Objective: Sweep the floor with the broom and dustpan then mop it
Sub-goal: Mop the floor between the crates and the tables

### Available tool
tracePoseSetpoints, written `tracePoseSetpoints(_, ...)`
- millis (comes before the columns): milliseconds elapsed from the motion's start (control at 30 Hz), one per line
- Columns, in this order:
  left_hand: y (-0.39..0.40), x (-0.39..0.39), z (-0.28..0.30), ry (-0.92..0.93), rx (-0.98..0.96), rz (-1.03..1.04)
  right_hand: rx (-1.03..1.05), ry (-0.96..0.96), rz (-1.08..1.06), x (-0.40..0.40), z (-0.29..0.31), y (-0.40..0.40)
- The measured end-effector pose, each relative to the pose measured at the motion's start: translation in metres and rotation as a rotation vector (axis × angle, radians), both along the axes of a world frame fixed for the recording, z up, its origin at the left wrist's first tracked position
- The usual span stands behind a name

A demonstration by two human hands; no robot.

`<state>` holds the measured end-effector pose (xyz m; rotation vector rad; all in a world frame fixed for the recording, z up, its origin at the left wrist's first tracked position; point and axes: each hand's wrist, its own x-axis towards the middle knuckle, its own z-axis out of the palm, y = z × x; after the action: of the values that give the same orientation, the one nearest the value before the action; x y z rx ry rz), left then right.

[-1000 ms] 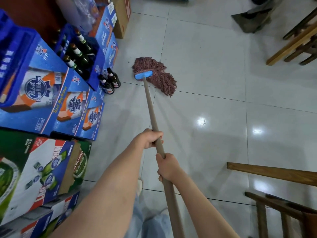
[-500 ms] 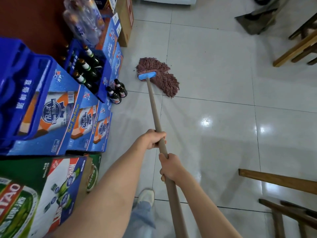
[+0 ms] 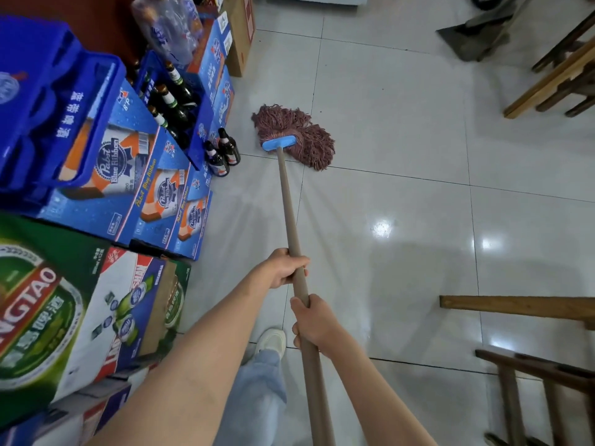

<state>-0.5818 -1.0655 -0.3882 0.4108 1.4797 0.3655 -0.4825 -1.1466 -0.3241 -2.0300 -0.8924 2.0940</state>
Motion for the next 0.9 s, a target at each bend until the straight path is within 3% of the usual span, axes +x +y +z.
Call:
tracePoseSetpoints(600, -0.221, 0.056, 0.005, -0.033, -0.043, -0.029, -0.043, 0.049, 0.049, 0.067, 0.018, -0.216)
tracePoseSetpoints(900, -0.252, 0.058, -0.008, -0.008, -0.049, -0.029, -0.048, 0.013, 0.019, 0.066, 0.005, -0.249)
